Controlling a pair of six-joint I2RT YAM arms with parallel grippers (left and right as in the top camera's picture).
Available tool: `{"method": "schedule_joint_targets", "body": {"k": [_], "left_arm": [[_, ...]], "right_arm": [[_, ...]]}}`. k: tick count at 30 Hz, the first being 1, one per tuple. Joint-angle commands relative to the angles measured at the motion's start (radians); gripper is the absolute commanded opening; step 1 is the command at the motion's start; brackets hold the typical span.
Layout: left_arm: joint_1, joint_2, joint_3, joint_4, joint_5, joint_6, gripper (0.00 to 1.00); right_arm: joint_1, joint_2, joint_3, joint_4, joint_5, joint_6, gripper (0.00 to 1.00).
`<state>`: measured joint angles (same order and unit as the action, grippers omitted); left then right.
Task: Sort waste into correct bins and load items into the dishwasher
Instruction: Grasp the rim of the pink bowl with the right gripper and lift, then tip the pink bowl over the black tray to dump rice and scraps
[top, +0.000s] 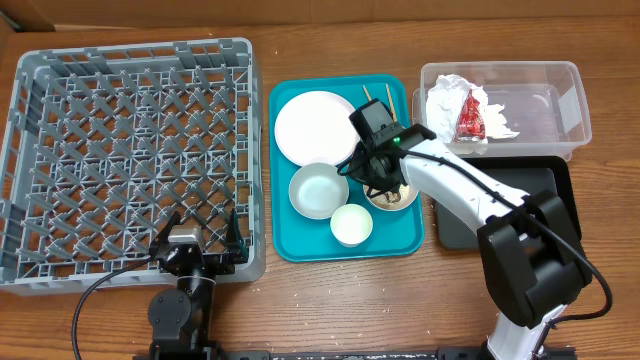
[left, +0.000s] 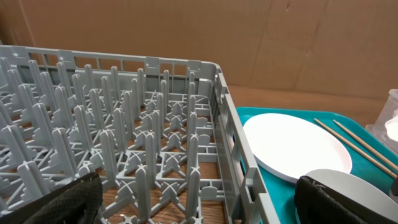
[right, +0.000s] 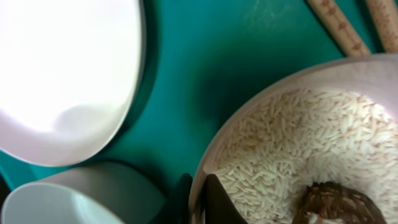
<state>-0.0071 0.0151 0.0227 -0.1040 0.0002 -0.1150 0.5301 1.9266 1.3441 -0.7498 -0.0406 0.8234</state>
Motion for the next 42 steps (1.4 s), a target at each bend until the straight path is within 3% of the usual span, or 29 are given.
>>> {"method": "schedule_joint_targets", "body": {"k": [1, 8, 14, 22, 33, 42], "left_arm": [[-0.006, -0.008, -0.007, 0.004, 0.0, 0.018, 1.0], [-0.006, -0.008, -0.007, 0.004, 0.0, 0.018, 1.0], [-0.006, -0.008, -0.007, 0.004, 0.0, 0.018, 1.0], [-0.006, -0.008, -0.007, 0.004, 0.0, 0.018, 1.0], [-0.006, -0.008, -0.007, 0.004, 0.0, 0.018, 1.0], [-0.006, -0.008, -0.007, 0.004, 0.0, 0.018, 1.0]], "right_arm": [[-0.001, -0.035, 0.071, -0.079, -0.055, -0.043, 0.04], [-0.005, -0.18, 0.192, -0.305, -0.063, -0.143, 0.04], [-0.03, -0.315, 0.192, -0.386, -0.067, -0.198, 0.04], [-0.16, -0.446, 0.179, -0.5, -0.071, -0.408, 0.04], [-0.398, -0.451, -0.004, -0.415, -0.293, -0.697, 0.04], [-0.646, -0.451, -0.157, -0.314, -0.708, -0.929, 0.04]]}}
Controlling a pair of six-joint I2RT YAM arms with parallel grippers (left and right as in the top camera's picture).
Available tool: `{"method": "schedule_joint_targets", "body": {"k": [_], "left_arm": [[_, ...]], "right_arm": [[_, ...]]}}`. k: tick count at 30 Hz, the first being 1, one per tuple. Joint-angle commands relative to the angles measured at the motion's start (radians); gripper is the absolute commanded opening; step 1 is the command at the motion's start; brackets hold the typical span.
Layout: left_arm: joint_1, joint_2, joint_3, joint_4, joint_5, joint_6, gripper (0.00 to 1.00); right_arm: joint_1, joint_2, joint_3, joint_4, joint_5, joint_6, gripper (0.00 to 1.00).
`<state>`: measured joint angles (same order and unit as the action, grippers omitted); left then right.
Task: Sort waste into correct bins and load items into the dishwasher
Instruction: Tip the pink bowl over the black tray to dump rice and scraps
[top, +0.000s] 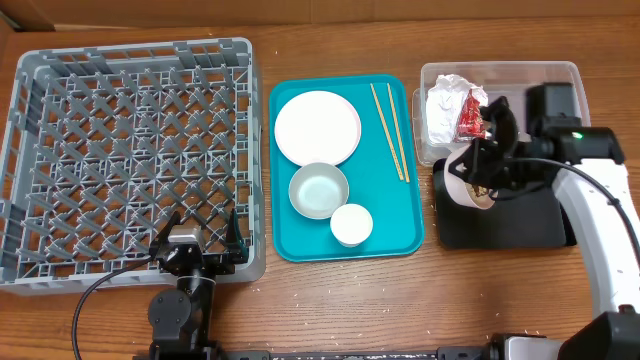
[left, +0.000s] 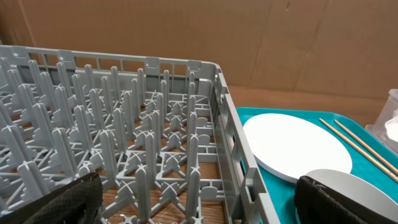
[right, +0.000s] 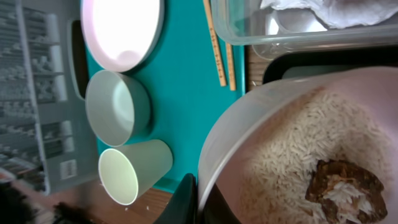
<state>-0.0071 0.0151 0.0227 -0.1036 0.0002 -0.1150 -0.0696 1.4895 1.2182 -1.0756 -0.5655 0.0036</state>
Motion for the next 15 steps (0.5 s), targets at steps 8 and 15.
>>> {"method": "schedule_joint_targets", "body": {"k": [8, 15], "left_arm": [[-0.006, -0.008, -0.007, 0.004, 0.0, 0.018, 1.0], [-0.006, -0.008, -0.007, 0.004, 0.0, 0.018, 1.0]], "right_arm": [[-0.235, -0.014, -0.164, 0.051, -0.472, -0.249, 0.04], [-0.333, -0.005, -0.318, 0.187, -0.675, -0.281, 0.04]]}}
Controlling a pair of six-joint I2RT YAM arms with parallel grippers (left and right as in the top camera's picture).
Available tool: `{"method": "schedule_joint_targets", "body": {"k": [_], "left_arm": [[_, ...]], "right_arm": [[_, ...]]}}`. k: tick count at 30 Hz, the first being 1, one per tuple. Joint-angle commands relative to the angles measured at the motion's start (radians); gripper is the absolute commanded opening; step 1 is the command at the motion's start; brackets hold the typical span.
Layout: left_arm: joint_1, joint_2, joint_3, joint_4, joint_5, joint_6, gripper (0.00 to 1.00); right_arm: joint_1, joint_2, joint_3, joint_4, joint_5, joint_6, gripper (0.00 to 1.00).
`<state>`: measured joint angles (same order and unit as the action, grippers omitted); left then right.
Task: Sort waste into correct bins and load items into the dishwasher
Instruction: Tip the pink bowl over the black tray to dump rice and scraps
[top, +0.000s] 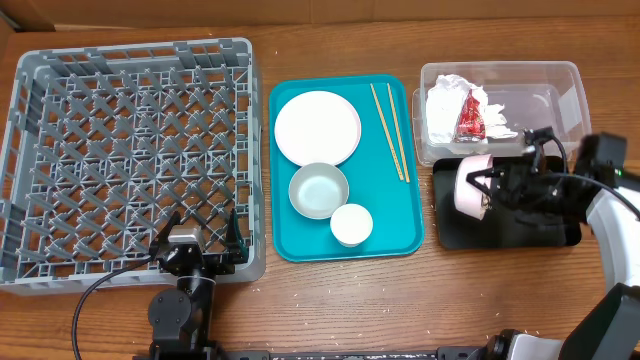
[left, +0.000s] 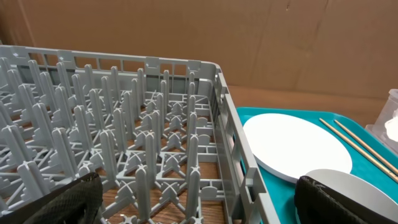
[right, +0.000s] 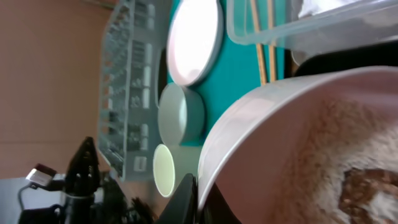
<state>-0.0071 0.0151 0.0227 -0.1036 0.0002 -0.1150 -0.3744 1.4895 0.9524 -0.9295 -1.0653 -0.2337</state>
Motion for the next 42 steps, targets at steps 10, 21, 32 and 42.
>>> {"method": "schedule_joint_targets", "body": {"k": [10, 21, 32, 42], "left_arm": [[-0.006, -0.008, -0.007, 0.004, 0.0, 0.018, 1.0], [-0.006, -0.008, -0.007, 0.004, 0.0, 0.018, 1.0], [-0.006, -0.008, -0.007, 0.004, 0.0, 0.018, 1.0], [-0.006, -0.008, -0.007, 0.004, 0.0, 0.018, 1.0]], "right_arm": [[-0.098, -0.005, -0.134, 0.136, -0.382, -0.04, 0.04], [-0.225, -0.005, -0.134, 0.144, -0.465, 0.082, 0.04], [-0.302, -0.005, -0.134, 0.226, -0.504, 0.287, 0.04], [-0.302, -0.005, -0.134, 0.211, -0.504, 0.317, 0.04]]}}
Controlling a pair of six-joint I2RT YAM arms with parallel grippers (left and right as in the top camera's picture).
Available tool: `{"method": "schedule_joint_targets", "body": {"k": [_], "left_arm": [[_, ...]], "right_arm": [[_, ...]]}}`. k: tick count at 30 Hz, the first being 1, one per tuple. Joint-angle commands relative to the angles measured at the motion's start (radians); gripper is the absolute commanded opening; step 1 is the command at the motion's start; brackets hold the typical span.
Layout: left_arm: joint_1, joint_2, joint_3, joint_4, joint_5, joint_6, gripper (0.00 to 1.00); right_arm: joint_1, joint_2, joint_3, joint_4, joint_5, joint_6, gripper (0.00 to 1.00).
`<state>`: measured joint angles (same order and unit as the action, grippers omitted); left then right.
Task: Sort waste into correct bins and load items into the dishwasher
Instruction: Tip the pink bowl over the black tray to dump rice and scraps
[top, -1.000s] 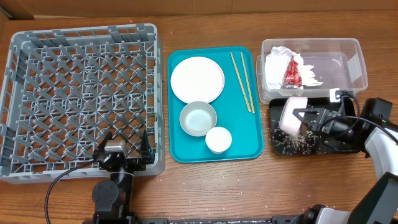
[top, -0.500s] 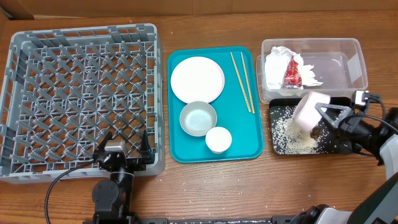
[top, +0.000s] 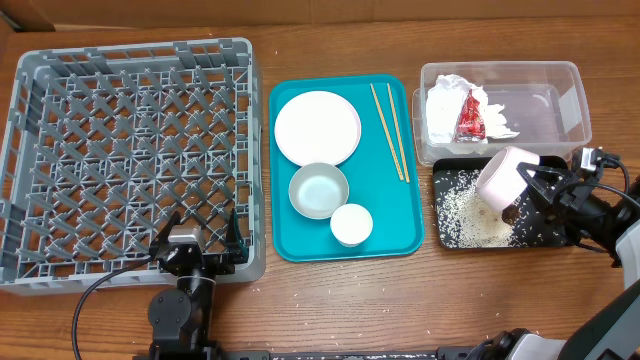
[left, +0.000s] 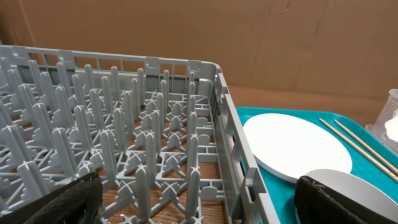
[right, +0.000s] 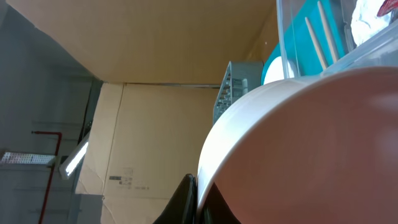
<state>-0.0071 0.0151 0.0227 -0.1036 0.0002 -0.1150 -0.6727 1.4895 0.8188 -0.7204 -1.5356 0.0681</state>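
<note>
My right gripper (top: 532, 186) is shut on the rim of a pink bowl (top: 503, 178), held tipped nearly upside down over the black tray (top: 556, 232). White rice (top: 462, 212) lies scattered across the tray's left half. In the right wrist view the bowl (right: 311, 149) fills the frame, its rim pinched between the fingers (right: 186, 198). The grey dish rack (top: 130, 150) sits at the left. My left gripper (left: 198, 196) rests open at the rack's near right corner, holding nothing.
A teal tray (top: 390, 240) in the middle holds a white plate (top: 317, 127), a grey-green bowl (top: 318, 190), a small cup (top: 351, 224) and two chopsticks (top: 388, 116). A clear bin (top: 570, 95) with crumpled paper and a red wrapper stands behind the black tray.
The bowl has turned from on its side to mouth-down over the black tray, and its rice now lies spilled on the tray. My right gripper sits further right. The left arm has not moved.
My right gripper first gripped the rim of the rice bowl on the teal tray. Then it held the bowl over the black tray's left end, beside the clear bin. Then the bowl was tipped sideways there, and now it is overturned with rice on the tray.
</note>
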Motion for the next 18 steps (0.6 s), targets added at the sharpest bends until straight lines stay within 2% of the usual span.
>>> {"method": "schedule_joint_targets", "body": {"k": [1, 9, 14, 18], "left_arm": [[-0.006, -0.008, -0.007, 0.004, 0.0, 0.018, 1.0], [-0.006, -0.008, -0.007, 0.004, 0.0, 0.018, 1.0], [-0.006, -0.008, -0.007, 0.004, 0.0, 0.018, 1.0], [-0.006, -0.008, -0.007, 0.004, 0.0, 0.018, 1.0]], "right_arm": [[-0.003, -0.006, 0.0, -0.015, -0.034, 0.016, 0.04], [-0.003, -0.021, 0.0, -0.056, -0.023, 0.011, 0.04], [-0.001, -0.061, 0.007, -0.08, 0.248, 0.014, 0.04], [0.01, -0.11, 0.007, -0.119, 0.198, -0.015, 0.04]]}}
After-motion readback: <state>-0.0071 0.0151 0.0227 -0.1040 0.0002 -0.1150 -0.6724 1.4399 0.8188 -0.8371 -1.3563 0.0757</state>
